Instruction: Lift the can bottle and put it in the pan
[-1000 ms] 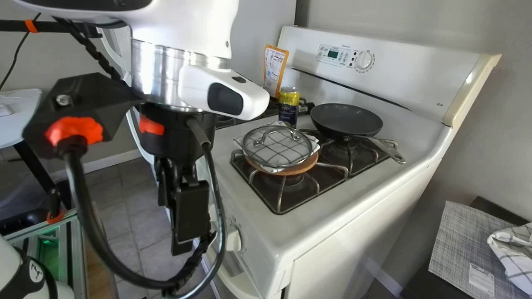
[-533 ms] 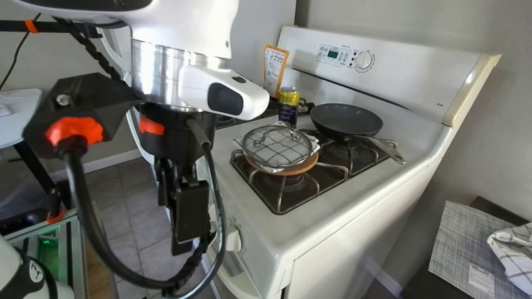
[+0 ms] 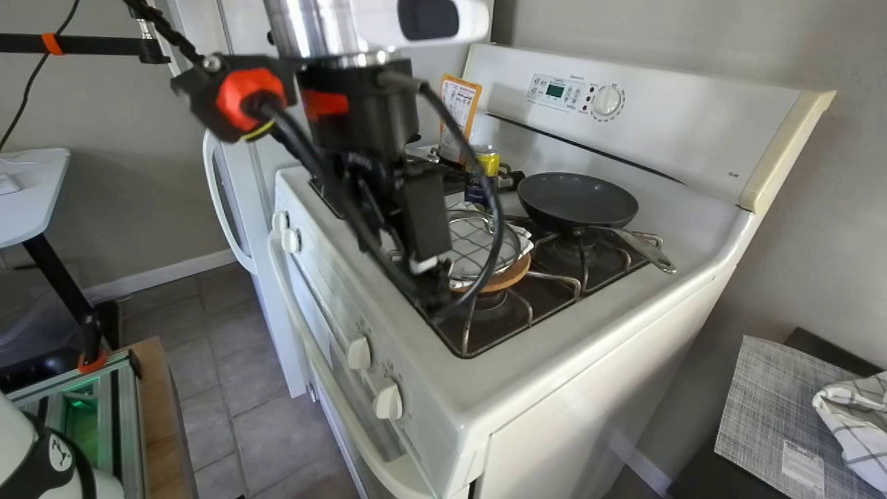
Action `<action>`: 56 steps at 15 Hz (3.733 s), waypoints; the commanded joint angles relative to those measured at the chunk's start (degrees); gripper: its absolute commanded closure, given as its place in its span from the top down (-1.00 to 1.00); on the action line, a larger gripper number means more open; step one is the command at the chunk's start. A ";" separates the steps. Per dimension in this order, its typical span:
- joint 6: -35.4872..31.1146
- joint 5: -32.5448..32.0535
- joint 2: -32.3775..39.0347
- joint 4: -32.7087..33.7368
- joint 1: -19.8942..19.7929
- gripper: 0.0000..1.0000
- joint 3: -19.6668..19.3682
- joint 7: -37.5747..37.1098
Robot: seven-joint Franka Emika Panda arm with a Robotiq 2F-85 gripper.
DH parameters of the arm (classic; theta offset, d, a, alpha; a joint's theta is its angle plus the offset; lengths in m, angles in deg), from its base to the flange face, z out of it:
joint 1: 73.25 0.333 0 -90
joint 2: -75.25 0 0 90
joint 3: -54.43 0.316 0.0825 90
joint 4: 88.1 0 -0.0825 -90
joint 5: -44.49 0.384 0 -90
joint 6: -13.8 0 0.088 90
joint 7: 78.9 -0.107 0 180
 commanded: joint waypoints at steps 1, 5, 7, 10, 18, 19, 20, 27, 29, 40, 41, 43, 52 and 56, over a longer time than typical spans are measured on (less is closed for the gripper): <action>-6.19 2.74 0.66 5.49 3.18 1.00 1.87 -1.15; -15.84 7.56 6.58 14.54 6.18 1.00 4.70 -5.79; -17.17 11.58 11.65 19.88 7.36 1.00 5.68 -9.48; -15.76 11.71 9.84 18.94 7.43 1.00 5.83 -7.04; -15.11 16.19 19.57 24.61 10.95 1.00 5.00 -2.09; -13.98 16.13 21.43 25.78 11.26 1.00 5.20 -0.89; -13.45 13.96 24.14 27.49 10.64 1.00 5.95 -0.55; -11.96 15.66 39.86 40.45 12.07 1.00 8.37 6.32; -10.21 15.17 42.03 42.74 12.14 1.00 9.85 6.90; -8.38 12.00 44.11 43.34 11.29 1.00 11.53 5.58; -8.45 11.77 44.48 43.49 11.18 1.00 11.48 5.47; -8.17 12.12 45.53 44.16 11.01 0.98 11.62 5.64; -5.25 11.85 48.27 47.24 11.66 0.81 12.41 5.03; -2.34 11.78 49.03 48.55 11.95 0.74 12.62 4.89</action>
